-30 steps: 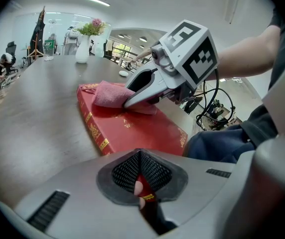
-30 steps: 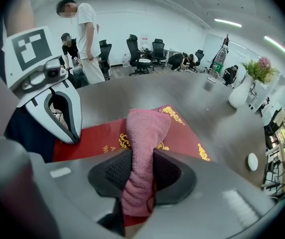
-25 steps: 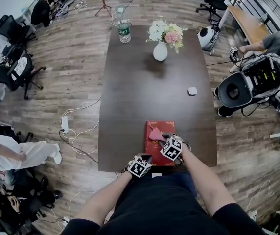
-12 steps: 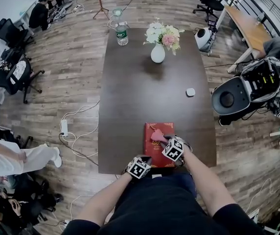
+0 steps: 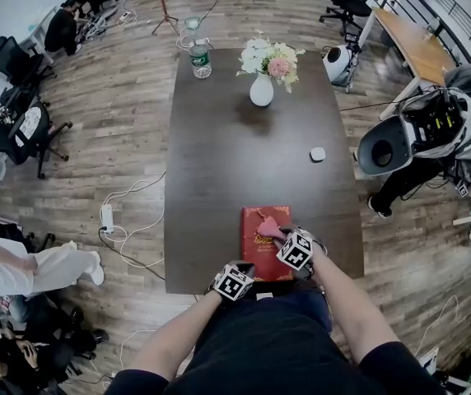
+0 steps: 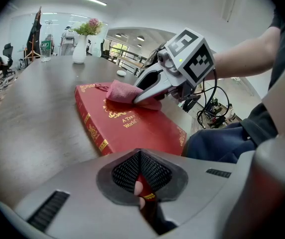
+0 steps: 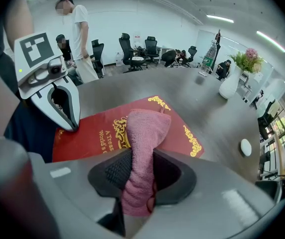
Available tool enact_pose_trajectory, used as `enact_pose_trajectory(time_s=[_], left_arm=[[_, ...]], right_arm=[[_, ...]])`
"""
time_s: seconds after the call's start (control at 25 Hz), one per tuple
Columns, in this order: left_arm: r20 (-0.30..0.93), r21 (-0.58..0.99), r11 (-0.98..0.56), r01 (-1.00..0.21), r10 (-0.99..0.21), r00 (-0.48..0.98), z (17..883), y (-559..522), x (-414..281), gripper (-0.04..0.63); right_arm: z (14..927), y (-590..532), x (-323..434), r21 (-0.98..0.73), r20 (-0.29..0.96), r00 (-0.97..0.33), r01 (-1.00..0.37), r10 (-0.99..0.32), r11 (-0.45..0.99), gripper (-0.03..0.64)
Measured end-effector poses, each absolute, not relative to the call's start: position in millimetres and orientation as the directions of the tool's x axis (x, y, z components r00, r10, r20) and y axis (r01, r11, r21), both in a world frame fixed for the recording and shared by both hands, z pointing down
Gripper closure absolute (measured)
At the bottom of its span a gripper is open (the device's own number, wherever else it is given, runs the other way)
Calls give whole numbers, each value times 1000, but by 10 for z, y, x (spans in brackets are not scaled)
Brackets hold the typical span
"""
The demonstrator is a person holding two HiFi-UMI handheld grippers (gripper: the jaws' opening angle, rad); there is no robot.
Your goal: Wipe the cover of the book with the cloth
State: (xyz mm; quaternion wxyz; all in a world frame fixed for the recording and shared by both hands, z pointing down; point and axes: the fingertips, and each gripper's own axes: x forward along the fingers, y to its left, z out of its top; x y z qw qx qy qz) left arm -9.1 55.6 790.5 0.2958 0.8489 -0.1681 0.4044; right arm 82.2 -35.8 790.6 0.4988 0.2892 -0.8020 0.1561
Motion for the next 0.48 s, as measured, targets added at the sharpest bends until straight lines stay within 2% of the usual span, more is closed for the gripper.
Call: enact_pose_trajectory(time_s=[0.48], left_arm=[[787, 366, -767, -526, -46, 615, 7925, 560, -86, 600]], right_arm=[[7911, -338, 916, 38, 890, -335, -621, -309, 783, 500]])
